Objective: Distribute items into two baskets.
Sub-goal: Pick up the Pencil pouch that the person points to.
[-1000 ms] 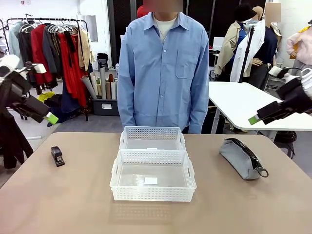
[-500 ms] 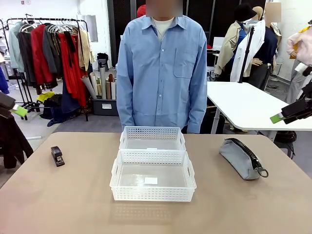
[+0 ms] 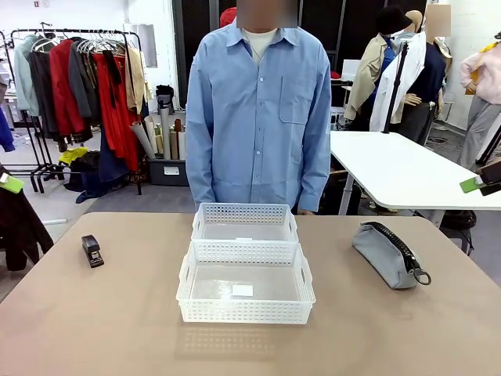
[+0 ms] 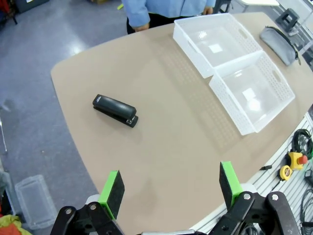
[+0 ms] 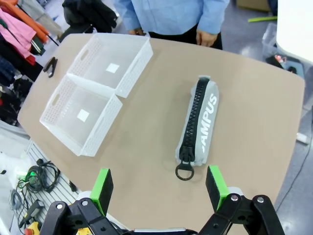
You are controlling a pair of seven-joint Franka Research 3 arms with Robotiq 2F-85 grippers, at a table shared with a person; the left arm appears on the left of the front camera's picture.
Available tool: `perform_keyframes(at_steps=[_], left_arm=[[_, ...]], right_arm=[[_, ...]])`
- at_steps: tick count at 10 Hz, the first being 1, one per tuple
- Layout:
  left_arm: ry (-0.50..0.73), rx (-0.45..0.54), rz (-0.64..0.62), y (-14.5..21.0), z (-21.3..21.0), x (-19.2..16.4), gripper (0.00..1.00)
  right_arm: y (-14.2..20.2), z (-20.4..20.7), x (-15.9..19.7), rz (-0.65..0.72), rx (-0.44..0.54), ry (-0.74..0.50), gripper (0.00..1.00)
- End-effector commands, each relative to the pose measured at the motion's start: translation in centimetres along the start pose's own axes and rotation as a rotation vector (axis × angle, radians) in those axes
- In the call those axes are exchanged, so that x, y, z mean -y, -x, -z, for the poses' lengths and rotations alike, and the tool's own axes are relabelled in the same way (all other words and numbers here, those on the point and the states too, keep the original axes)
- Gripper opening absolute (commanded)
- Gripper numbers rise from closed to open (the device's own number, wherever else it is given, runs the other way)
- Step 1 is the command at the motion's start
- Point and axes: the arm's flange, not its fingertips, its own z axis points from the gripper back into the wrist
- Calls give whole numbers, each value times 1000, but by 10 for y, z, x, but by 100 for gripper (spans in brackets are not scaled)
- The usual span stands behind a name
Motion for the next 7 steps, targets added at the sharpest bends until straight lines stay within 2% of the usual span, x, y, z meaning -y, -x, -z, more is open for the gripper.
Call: perform_keyframes(at_steps=[1,7], left_arm=[[32,25,23,0,2,-4,100],[24,59,14,-1,-1,-2,100]], right_arm=[[7,-4,2,-42,22,-40,100],[8,-5,0,-53,-22,-105,100]])
